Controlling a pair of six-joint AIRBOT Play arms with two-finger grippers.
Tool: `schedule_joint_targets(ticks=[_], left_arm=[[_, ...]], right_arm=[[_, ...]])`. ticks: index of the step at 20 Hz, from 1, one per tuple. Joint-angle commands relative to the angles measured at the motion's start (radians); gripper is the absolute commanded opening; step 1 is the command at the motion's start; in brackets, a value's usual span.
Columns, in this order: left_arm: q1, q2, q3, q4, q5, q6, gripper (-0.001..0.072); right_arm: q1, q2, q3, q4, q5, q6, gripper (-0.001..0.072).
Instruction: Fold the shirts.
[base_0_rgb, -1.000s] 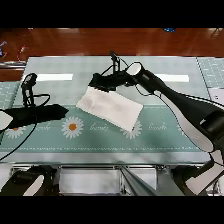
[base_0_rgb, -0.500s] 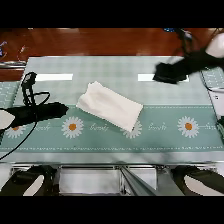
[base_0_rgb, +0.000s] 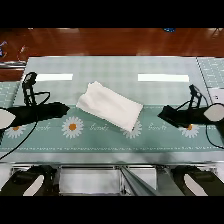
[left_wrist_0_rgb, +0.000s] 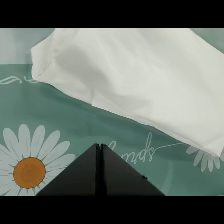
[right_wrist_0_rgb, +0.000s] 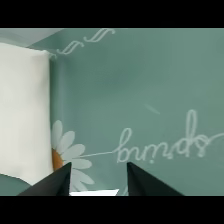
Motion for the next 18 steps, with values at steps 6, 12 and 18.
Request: schedule_joint_targets(ticks=[6, 12, 18], left_arm=[[-0.001, -0.005, 0.000, -0.003, 0.000, 0.000, 0.0020], [-0.002, -0.007, 0.000, -0.003, 0.000, 0.000, 0.0020], [-0.001, -0.018, 0.000, -0.003, 0.003, 0.000, 0.0020]], right_arm=[[0.089, -0.367, -0.044, 0.539, -0.155, -0.362, 0.0407], [0.203, -0.554, 0.159, 0.564, -0.158, -0.381, 0.0407], [0.276, -0.675, 0.423, 0.562, -0.044, -0.407, 0.0344]])
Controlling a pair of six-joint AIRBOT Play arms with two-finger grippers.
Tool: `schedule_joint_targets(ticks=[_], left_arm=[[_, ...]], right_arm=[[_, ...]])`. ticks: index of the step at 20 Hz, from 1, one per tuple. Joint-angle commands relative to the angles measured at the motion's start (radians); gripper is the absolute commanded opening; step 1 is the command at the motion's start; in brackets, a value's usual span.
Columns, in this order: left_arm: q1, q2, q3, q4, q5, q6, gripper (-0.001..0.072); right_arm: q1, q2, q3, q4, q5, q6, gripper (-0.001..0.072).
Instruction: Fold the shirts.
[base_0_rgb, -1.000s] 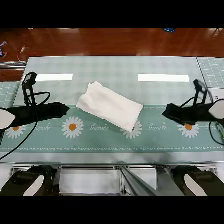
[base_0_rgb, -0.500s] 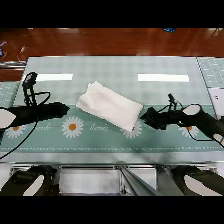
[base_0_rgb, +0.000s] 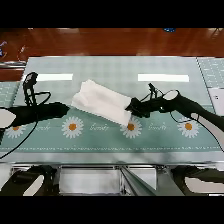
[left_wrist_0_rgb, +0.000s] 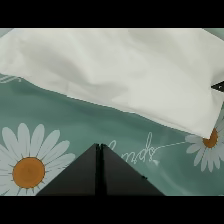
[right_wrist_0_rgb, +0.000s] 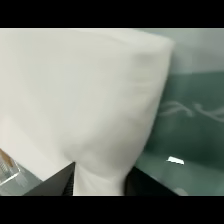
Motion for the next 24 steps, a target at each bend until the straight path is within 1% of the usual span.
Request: schedule_joint_targets(ticks=[1, 2, 3, 7, 10, 12, 17, 18, 21, 24], left_arm=[[0.000, -0.013, 0.000, 0.000, 0.001, 0.000, 0.0020], [0.000, -0.018, 0.000, 0.000, 0.001, 0.000, 0.0020], [0.000, -0.024, 0.000, 0.000, 0.001, 0.000, 0.0020], [0.000, -0.038, 0.000, 0.000, 0.001, 0.000, 0.0021], [0.000, -0.040, 0.000, 0.001, 0.001, 0.000, 0.0020], [0.000, -0.040, 0.000, 0.001, 0.001, 0.001, 0.0020], [0.000, -0.040, 0.000, 0.001, -0.002, 0.001, 0.0020], [0.000, -0.040, 0.000, 0.001, -0.003, 0.000, 0.0020], [0.000, -0.040, 0.000, 0.000, -0.003, 0.000, 0.0020], [0.000, -0.040, 0.000, 0.000, -0.003, 0.000, 0.0020]], right_arm=[[0.032, -0.054, 0.166, -0.015, 0.087, -0.019, 0.0343], [0.032, -0.054, 0.197, -0.035, 0.093, -0.002, 0.0320], [0.032, -0.054, 0.209, -0.039, 0.092, 0.003, 0.0030], [0.033, -0.058, 0.215, -0.038, 0.096, -0.010, 0.0025], [0.033, -0.058, 0.319, -0.058, 0.149, -0.017, 0.0025], [0.033, -0.058, 0.460, -0.126, 0.196, 0.031, 0.0025], [0.009, -0.058, 0.909, -0.420, 0.356, 0.208, 0.0025], [-0.010, -0.058, 0.988, -0.455, 0.398, 0.232, 0.0025], [-0.110, -0.049, 1.179, -0.514, 0.534, 0.282, 0.0025], [-0.251, 0.026, 1.191, -0.523, 0.595, 0.305, 0.0025]])
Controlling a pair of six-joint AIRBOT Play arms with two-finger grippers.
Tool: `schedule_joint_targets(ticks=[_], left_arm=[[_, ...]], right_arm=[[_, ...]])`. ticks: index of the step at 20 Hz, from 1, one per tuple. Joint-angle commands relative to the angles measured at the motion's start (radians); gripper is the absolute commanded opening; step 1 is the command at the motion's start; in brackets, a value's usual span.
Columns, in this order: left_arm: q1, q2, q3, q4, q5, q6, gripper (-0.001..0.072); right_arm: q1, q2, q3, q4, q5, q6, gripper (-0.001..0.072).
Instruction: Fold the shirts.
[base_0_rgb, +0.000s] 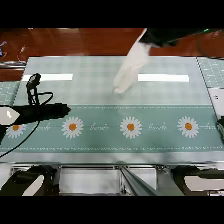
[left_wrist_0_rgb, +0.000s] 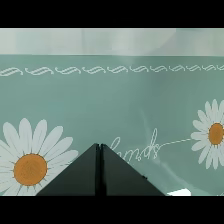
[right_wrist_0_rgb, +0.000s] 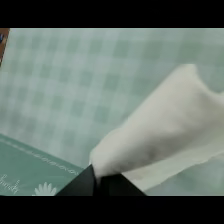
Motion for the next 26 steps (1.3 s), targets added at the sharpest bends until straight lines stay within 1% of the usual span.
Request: schedule_joint_targets(ticks=[1, 4, 8, 12, 15, 20, 23, 26], left_arm=[[0.000, 0.000, 0.000, 0.000, 0.000, 0.000, 0.0020], [0.000, 0.000, 0.000, 0.000, 0.000, 0.001, 0.0020], [0.000, 0.000, 0.000, 0.000, 0.000, 0.001, 0.0020], [0.000, 0.000, 0.000, 0.000, 0.010, 0.000, 0.0021], [0.000, 0.000, 0.000, -0.002, 0.040, 0.000, 0.0020], [0.000, 0.000, 0.000, -0.044, 0.088, 0.000, 0.0021], [0.000, 0.000, 0.000, -0.045, 0.109, 0.001, 0.0021], [0.000, 0.000, 0.000, -0.044, 0.113, 0.001, 0.0021]], right_arm=[[-0.161, 0.073, 0.077, -0.061, 0.130, 0.051, 0.0025], [-0.332, 0.142, 0.077, -0.064, 0.207, 0.072, 0.0025], [-0.564, 0.196, 0.069, -0.063, 0.347, 0.082, 0.0025], [-0.721, 0.313, -0.106, -0.083, 0.433, 0.008, 0.0024], [-0.821, 0.452, -0.329, -0.204, 0.449, -0.010, 0.0024], [-1.075, 0.666, -0.708, -0.460, 0.463, -0.022, 0.0025], [-1.206, 0.742, -0.850, -0.608, 0.465, -0.042, 0.0026], [-1.249, 0.789, -0.966, -0.712, 0.470, -0.043, 0.0026]])
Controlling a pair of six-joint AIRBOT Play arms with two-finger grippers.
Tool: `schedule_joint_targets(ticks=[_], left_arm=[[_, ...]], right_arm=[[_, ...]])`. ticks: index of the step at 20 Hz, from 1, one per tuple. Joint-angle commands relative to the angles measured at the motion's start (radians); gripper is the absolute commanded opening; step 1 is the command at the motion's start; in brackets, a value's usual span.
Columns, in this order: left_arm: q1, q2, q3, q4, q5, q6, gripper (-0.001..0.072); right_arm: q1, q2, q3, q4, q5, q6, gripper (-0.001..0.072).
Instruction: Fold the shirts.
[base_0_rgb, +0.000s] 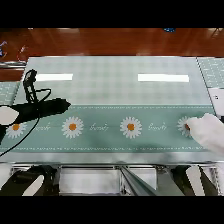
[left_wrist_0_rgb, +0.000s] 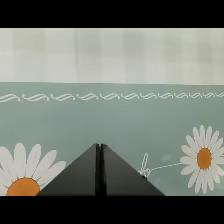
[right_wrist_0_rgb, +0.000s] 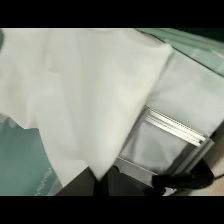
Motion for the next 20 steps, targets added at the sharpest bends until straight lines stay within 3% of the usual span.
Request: schedule_joint_targets(ticks=[1, 2, 3, 4, 5, 8, 10, 12, 13, 15, 18, 20], left_arm=[[0.000, -0.001, 0.000, -0.003, 0.015, 0.001, 0.0020], [0.000, -0.001, 0.000, -0.003, 0.015, 0.001, 0.0021], [0.000, -0.001, 0.000, -0.002, 0.018, 0.001, 0.0021], [0.000, -0.003, 0.000, -0.003, 0.023, 0.004, 0.0021], [0.000, -0.008, 0.000, -0.003, 0.033, 0.005, 0.0021], [0.010, -0.028, 0.000, 0.000, 0.106, 0.130, 0.0020], [0.058, -0.031, 0.029, 0.000, 0.187, 0.144, 0.0021], [0.128, -0.032, 0.118, 0.000, 0.209, 0.143, 0.0021], [0.159, -0.034, 0.180, 0.000, 0.210, 0.143, 0.0020], [0.185, -0.049, 0.313, 0.000, 0.190, 0.143, 0.0020], [0.118, -0.115, 0.508, 0.000, 0.124, 0.143, 0.0020], [0.028, -0.185, 0.607, 0.001, 0.041, 0.143, 0.0019]], right_arm=[[-0.066, 0.071, -0.161, -0.217, 0.014, -0.006, 0.0027], [-0.066, 0.087, -0.201, -0.275, 0.016, 0.005, 0.0028], [-0.066, 0.097, -0.236, -0.312, 0.016, 0.016, 0.0102], [-0.066, 0.100, -0.268, -0.331, 0.014, 0.025, 0.0311], [-0.066, 0.100, -0.285, -0.333, 0.001, 0.023, 0.0420], [-0.066, 0.097, -0.274, -0.299, -0.063, 0.027, 0.0412], [-0.066, 0.072, -0.216, -0.158, -0.137, 0.026, 0.0374], [-0.066, 0.015, -0.124, 0.186, -0.236, -0.021, 0.0026], [-0.049, -0.011, -0.083, 0.412, -0.325, -0.073, 0.0026], [0.098, -0.042, -0.017, 0.647, -0.528, -0.087, 0.0026], [0.507, -0.106, 0.065, 0.665, -0.751, -0.122, 0.0026], [0.801, -0.191, 0.100, 0.576, -0.813, -0.122, 0.0026]])
